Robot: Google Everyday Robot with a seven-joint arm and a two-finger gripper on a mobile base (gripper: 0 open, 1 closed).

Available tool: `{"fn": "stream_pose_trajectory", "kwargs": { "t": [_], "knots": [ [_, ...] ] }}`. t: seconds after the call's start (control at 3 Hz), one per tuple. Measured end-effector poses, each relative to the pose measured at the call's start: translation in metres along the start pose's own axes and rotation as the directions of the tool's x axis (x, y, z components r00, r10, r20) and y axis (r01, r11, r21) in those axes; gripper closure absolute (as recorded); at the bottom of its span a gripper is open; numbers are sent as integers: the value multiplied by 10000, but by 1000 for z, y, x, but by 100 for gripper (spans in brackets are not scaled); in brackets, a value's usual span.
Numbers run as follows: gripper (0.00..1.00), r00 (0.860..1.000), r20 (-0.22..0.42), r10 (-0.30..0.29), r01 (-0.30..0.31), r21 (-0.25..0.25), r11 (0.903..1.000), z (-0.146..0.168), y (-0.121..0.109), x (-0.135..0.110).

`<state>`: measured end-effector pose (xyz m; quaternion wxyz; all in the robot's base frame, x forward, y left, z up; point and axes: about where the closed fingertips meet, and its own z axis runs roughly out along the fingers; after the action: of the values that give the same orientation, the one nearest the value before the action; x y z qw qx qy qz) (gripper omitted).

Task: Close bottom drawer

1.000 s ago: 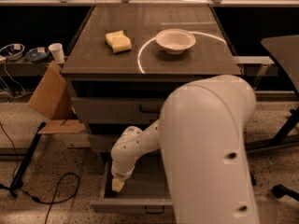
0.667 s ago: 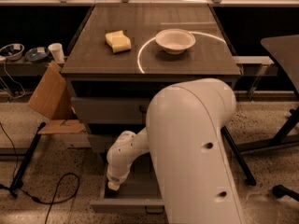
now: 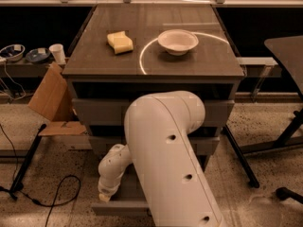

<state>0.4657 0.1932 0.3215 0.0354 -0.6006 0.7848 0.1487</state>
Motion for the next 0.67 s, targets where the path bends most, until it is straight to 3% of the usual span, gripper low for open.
{"fn": "stream_pose_trajectory", "kwargs": {
  "t": [0.33,0.67],
  "knots": [
    [100,9991,-345,228,-250,-641,9976,54,8,-2],
    [100,9960,-804,395,-481,-1090,9929,89,14,6]
  ]
}}
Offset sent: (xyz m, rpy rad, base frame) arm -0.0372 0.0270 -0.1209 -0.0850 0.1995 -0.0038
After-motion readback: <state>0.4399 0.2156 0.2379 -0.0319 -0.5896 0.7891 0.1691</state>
